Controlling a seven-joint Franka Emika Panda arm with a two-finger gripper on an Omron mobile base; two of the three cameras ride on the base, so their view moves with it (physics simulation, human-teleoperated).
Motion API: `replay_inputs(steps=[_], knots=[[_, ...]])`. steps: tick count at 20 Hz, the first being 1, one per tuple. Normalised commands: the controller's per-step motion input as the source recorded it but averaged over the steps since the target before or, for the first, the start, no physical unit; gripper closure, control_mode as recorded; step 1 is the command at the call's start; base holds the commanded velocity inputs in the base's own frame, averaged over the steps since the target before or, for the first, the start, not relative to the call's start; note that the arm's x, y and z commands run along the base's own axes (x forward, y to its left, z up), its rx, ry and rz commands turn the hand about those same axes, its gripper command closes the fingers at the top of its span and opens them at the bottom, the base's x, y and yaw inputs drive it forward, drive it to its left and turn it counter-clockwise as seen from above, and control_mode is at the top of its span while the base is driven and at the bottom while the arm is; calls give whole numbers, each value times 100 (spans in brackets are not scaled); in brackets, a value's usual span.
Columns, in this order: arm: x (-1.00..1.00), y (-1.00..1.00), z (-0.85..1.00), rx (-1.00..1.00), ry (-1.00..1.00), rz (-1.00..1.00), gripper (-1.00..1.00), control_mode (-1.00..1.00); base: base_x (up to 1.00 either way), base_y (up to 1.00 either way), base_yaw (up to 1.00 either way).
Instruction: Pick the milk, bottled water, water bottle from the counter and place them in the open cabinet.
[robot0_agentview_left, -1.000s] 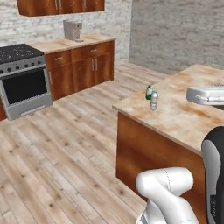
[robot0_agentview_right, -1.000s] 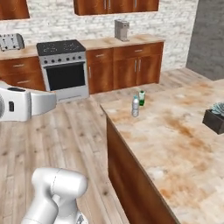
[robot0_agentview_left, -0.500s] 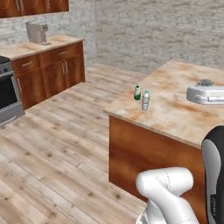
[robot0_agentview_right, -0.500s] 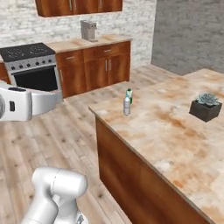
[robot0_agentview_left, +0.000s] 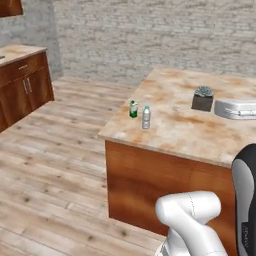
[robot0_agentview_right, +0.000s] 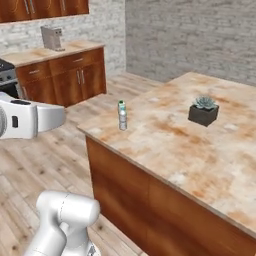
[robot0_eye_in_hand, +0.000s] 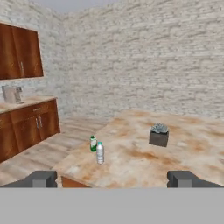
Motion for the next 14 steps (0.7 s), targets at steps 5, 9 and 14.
replay_inputs(steps=[5,9,14], knots=[[0,0,0,0,0,0,-100,100,25,60,-40],[0,0,0,0,0,0,-100,100,28,56,-30],[0,0,0,0,0,0,-100,100,18,43,-18]])
